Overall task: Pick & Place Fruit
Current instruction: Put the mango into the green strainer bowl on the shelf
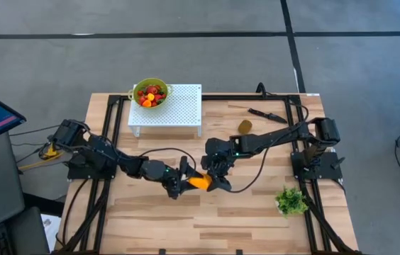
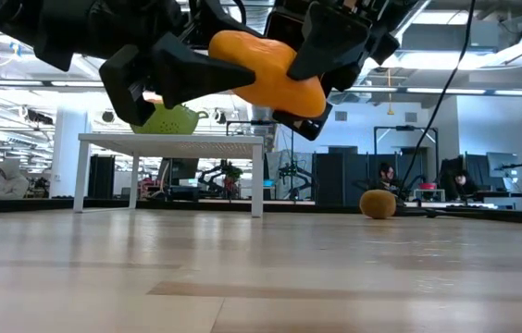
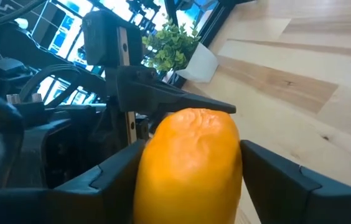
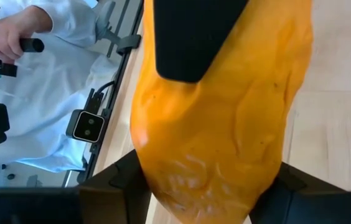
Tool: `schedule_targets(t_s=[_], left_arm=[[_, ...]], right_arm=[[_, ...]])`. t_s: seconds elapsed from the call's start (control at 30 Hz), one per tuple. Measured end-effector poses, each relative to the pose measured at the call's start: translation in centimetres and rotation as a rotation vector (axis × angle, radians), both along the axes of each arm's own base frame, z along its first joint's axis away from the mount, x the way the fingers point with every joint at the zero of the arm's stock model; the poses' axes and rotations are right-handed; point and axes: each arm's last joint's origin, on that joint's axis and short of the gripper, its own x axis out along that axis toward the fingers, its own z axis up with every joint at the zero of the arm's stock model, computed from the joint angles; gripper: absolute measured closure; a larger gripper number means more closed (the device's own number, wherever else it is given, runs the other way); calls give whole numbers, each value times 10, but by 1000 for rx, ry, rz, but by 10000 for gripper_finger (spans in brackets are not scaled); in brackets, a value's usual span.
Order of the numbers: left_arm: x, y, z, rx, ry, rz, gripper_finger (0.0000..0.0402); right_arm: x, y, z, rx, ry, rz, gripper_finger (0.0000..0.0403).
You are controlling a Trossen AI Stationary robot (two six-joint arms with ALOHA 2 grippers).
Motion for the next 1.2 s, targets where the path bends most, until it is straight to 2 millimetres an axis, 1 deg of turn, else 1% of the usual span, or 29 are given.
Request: schedule_targets(t_s=[0.2,0.27,0.37,0.47,0.53,0.63,0.73,0.8,0.9,1.0,1.1,1.2], left_arm=[[0,0,0,-4,-1,2,182],[0,0,0,-9,-1,-1,184],[0,-1,0,-28,2,-13,181],[0,-1,0,-52,6,-10,180],[0,-1,0,-51,9,-10,180],[0,1,0,-36,4,35,181],[-1,5,3,47,-15,178,180],[-3,10,7,118,-33,310,180],[-9,18,22,236,-62,532,180],[-19,30,45,288,-98,716,180],[-33,46,75,238,-174,832,180],[-50,67,102,145,-271,930,180]], right_arm=[[0,0,0,10,13,-11,192],[0,0,0,27,32,-25,182],[-2,1,0,71,53,-2,166],[-4,1,-2,119,117,-8,155],[-8,1,-5,131,187,-18,152],[-21,-1,-13,133,370,-46,150],[-36,-3,-19,93,544,-80,150],[-41,-4,-22,40,600,-113,150],[-42,-6,-23,-27,615,-155,150],[-40,-10,-24,-60,592,-183,150],[-38,-13,-24,-77,567,-201,150],[-36,-14,-23,-77,545,-209,150]])
